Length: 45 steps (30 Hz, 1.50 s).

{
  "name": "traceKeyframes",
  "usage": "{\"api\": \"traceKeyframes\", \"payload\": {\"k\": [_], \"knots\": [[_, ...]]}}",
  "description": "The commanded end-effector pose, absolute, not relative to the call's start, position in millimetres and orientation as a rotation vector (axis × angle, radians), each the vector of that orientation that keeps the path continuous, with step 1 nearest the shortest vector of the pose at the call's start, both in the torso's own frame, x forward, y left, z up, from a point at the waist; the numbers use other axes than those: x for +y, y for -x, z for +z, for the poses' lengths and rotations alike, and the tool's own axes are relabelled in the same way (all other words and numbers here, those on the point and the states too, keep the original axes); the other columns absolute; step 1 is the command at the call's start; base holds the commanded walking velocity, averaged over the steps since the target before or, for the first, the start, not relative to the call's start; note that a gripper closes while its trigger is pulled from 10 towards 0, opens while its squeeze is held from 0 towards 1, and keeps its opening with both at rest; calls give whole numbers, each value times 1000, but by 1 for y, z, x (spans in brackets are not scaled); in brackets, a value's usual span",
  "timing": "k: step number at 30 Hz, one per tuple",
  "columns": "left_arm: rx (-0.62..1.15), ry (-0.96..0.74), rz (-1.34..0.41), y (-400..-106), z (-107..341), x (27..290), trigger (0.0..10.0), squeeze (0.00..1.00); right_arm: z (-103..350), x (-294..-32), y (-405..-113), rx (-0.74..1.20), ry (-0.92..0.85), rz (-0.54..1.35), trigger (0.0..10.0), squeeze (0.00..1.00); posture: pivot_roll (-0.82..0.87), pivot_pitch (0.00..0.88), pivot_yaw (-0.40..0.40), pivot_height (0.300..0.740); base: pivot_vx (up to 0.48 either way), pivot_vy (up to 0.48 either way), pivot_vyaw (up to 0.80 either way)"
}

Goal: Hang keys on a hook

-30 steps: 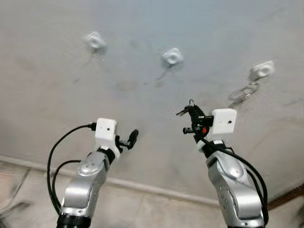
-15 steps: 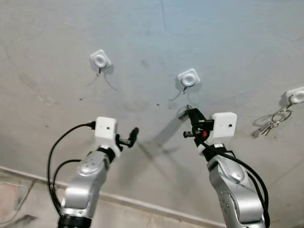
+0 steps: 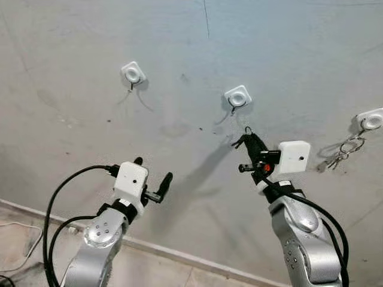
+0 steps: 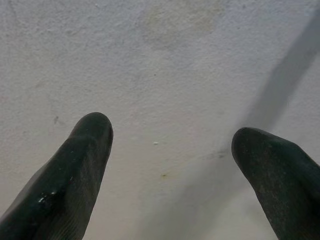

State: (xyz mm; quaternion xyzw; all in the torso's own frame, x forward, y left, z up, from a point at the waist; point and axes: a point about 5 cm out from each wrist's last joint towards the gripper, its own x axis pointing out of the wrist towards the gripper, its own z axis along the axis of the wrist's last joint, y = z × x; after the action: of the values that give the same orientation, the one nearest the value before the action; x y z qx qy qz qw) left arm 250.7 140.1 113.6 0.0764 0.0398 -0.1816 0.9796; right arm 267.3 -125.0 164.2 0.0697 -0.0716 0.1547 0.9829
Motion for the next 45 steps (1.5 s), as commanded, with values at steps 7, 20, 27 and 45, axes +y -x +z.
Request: {"api": "traceKeyframes", "payload": {"k": [7, 20, 27, 45], "knots": [[63, -168, -365, -249, 119, 141, 10000, 0, 190, -99, -259, -210, -191, 512, 10000, 0, 124, 0, -70, 740, 0, 0, 0], [80, -151, -373, -251, 118, 138, 10000, 0, 193, -97, -265, -182, -294, 516, 10000, 0, 126, 0, -61, 740, 0, 0, 0], [87, -146, -373, -250, 117, 137, 10000, 0, 193, -93, -267, -165, -358, 524, 10000, 0, 130, 0, -62, 740, 0, 0, 0], [95, -140, -379, -251, 117, 136, 10000, 0, 196, -110, -272, -168, -462, 444, 10000, 0, 126, 0, -57, 740, 0, 0, 0]]}}
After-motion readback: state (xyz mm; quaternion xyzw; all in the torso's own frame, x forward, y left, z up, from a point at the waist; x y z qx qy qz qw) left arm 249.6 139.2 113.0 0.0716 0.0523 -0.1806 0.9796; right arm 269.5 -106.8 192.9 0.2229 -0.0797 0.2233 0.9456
